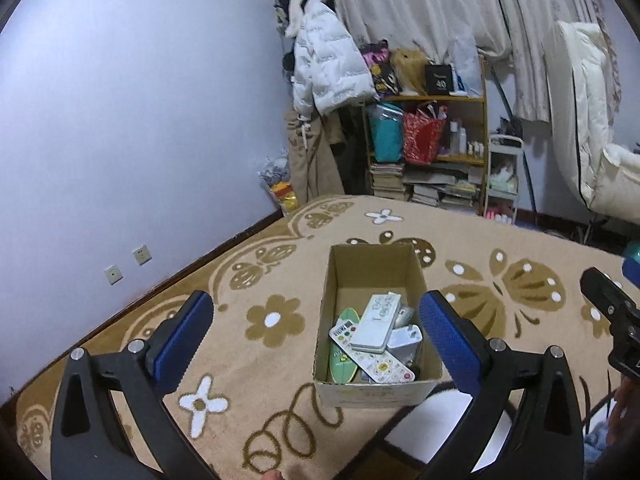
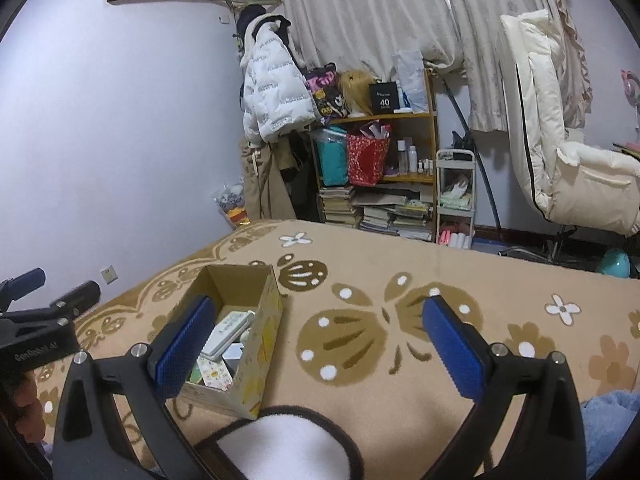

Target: Organize rigid objects

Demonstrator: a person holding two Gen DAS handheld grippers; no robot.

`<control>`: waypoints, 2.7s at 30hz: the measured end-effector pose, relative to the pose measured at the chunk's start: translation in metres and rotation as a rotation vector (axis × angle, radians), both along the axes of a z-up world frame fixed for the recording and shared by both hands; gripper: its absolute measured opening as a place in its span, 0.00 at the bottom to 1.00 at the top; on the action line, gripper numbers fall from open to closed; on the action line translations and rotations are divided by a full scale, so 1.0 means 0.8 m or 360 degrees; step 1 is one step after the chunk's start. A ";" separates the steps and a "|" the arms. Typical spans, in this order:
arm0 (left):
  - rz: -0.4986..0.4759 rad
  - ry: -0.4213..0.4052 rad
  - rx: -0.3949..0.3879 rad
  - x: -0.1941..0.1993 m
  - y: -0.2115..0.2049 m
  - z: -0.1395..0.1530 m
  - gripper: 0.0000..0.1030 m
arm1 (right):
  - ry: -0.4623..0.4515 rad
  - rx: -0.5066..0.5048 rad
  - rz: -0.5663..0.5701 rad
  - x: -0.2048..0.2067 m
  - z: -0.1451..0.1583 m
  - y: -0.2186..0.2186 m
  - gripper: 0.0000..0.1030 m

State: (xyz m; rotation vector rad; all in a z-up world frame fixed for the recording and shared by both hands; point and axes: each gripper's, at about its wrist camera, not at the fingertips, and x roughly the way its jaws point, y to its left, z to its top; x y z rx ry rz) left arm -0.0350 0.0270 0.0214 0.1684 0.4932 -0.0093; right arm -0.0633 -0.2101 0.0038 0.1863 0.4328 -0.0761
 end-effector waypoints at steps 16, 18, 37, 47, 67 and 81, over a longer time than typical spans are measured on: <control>0.0012 0.0118 0.0036 0.018 0.002 -0.030 0.99 | 0.0129 0.0015 -0.0033 0.005 -0.032 0.000 1.00; 0.0015 0.0129 0.0031 0.020 0.002 -0.031 0.99 | 0.0149 0.0007 -0.0030 0.005 -0.035 0.001 1.00; -0.0040 0.0200 0.0096 0.019 -0.012 -0.045 0.99 | 0.0190 -0.0023 -0.0011 0.008 -0.036 -0.001 1.00; -0.0059 0.0211 0.0111 0.019 -0.015 -0.046 0.99 | 0.0194 -0.0032 -0.0014 0.007 -0.038 -0.003 1.00; -0.0043 0.0222 0.0124 0.020 -0.013 -0.048 0.99 | 0.0195 -0.0036 -0.0028 0.004 -0.039 -0.008 1.00; -0.0086 0.0222 0.0082 0.018 -0.011 -0.045 0.99 | 0.0176 -0.0060 -0.0058 0.000 -0.034 -0.013 1.00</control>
